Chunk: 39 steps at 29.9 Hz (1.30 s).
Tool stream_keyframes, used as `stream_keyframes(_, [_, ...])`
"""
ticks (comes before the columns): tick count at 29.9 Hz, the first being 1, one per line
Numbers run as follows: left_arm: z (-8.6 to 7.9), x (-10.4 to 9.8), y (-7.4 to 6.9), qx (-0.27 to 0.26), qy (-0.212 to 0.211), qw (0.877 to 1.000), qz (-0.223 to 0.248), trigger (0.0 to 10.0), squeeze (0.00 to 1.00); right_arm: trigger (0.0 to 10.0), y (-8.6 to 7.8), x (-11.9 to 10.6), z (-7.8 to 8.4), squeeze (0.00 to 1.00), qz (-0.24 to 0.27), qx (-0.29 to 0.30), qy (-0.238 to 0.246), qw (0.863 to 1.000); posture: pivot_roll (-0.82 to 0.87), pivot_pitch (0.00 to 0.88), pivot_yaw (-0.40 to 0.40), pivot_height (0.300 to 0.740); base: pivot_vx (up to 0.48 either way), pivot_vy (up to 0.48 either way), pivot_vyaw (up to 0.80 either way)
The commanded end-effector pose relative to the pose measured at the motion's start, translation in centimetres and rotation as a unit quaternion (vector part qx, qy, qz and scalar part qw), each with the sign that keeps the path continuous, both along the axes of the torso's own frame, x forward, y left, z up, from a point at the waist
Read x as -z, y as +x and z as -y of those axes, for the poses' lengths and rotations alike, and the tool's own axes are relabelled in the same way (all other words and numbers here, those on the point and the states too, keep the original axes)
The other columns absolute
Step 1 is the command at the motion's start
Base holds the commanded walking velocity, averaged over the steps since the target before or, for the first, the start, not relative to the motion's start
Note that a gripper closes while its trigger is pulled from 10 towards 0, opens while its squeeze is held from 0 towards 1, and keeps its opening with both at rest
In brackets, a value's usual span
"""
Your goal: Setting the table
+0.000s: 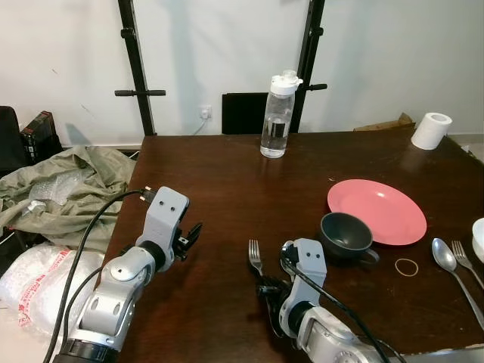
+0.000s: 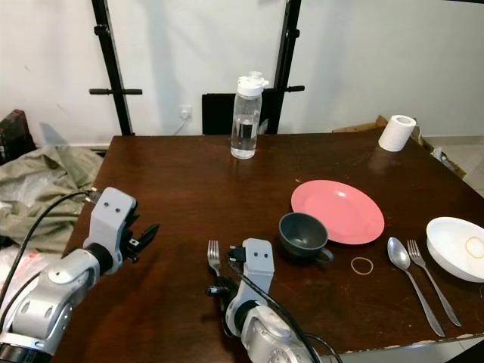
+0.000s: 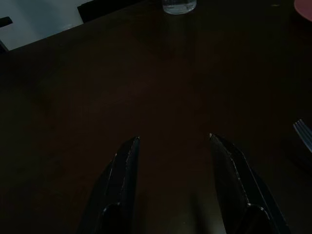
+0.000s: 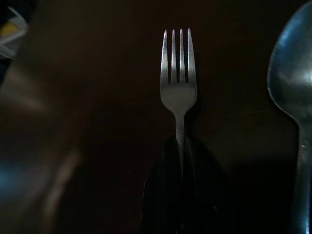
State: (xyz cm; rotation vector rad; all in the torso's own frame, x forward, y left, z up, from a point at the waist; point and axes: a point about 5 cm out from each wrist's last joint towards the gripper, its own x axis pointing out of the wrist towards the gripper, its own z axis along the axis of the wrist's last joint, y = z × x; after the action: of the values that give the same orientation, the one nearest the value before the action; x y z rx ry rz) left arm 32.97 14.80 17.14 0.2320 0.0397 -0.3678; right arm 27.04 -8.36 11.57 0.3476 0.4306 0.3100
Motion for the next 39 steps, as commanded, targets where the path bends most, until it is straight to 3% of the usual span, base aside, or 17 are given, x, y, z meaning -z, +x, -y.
stream_keyframes(1, [0.2,0.5,-0.1,0.001,0.003,1.000,-0.009,10.0,0.00,10.0,0.1,0.5,-0.6,0.00,-0.017,0.016,0.007,1.000,0.05,0.075,0.048,0.740,0.000,0.000,0.00])
stream_keyframes(7, [0.0,0.4,-0.1,-0.002,0.003,1.000,-0.007,10.0,0.00,10.0,0.4,1.0,-0.2,0.00,-0.028,0.037,0.003,0.999,0.06,0.074,0.050,0.740,0.000,0.000,0.00])
stream_keyframes(8, [0.0,0.4,-0.1,-0.002,0.004,1.000,-0.007,10.0,0.00,10.0,0.3,1.0,-0.3,0.40,-0.029,0.035,0.003,0.999,0.06,0.074,0.051,0.740,0.000,0.000,0.00])
stream_keyframes(11, [0.0,0.4,-0.1,-0.003,0.004,1.000,-0.007,10.0,0.00,10.0,0.3,1.1,-0.3,0.40,-0.029,0.034,0.003,0.999,0.06,0.074,0.051,0.740,0.000,0.000,0.00])
stream_keyframes(12, [0.0,0.4,-0.1,-0.003,0.004,1.000,-0.007,10.0,0.00,10.0,0.3,1.1,-0.3,1.00,-0.029,0.035,0.004,0.999,0.06,0.075,0.052,0.740,0.000,0.000,0.00])
stream_keyframes(19, [0.1,0.4,-0.1,-0.001,0.003,1.000,-0.007,10.0,0.00,10.0,0.2,-0.3,0.2,1.00,-0.004,0.040,0.021,0.999,0.05,0.076,0.056,0.740,0.000,0.000,0.00])
stream_keyframes(20, [0.1,0.4,-0.1,-0.001,0.003,1.000,-0.007,10.0,0.00,10.0,0.1,-1.1,0.5,0.00,0.010,0.040,0.028,0.999,0.05,0.075,0.057,0.740,0.000,0.000,0.00])
stream_keyframes(24, [0.1,0.4,0.0,0.000,0.003,1.000,-0.007,10.0,0.00,10.0,0.0,-1.8,0.8,0.00,0.025,0.040,0.029,0.998,0.05,0.075,0.057,0.740,0.000,0.000,0.00])
stream_keyframes(25, [0.1,0.4,0.0,0.000,0.003,1.000,-0.007,10.0,0.00,10.0,-0.2,-3.0,1.3,0.00,0.058,0.036,0.022,0.997,0.05,0.075,0.060,0.740,0.000,0.000,0.00])
stream_keyframes(26, [0.1,0.4,0.0,0.000,0.003,1.000,-0.007,10.0,0.00,10.0,-0.2,-3.0,1.3,0.00,0.058,0.036,0.022,0.997,0.05,0.075,0.060,0.740,0.000,0.000,0.00])
stream_keyframes(29, [0.3,0.3,0.2,0.000,0.001,1.000,-0.005,10.0,0.00,10.0,-0.8,-7.9,2.7,0.00,0.218,0.009,-0.009,0.976,0.03,0.071,0.067,0.740,0.000,0.000,0.00])
stream_keyframes(31, [0.6,0.3,0.3,-0.004,-0.002,1.000,0.001,10.0,0.00,10.0,-0.9,-9.3,3.4,0.00,0.291,0.012,-0.065,0.954,0.03,0.067,0.070,0.740,0.000,0.000,0.00])
stream_keyframes(35, [1.0,0.1,0.2,-0.015,-0.006,1.000,0.015,10.0,0.00,10.0,-0.6,-8.6,4.0,0.00,0.312,0.026,-0.111,0.943,0.03,0.066,0.072,0.740,0.000,0.000,0.00])
stream_keyframes(39, [1.3,-0.1,-0.6,-0.036,-0.042,0.998,0.028,10.0,0.00,10.0,0.7,-7.4,5.9,0.00,0.308,0.104,-0.146,0.934,0.04,0.062,0.072,0.740,0.000,0.000,0.00])
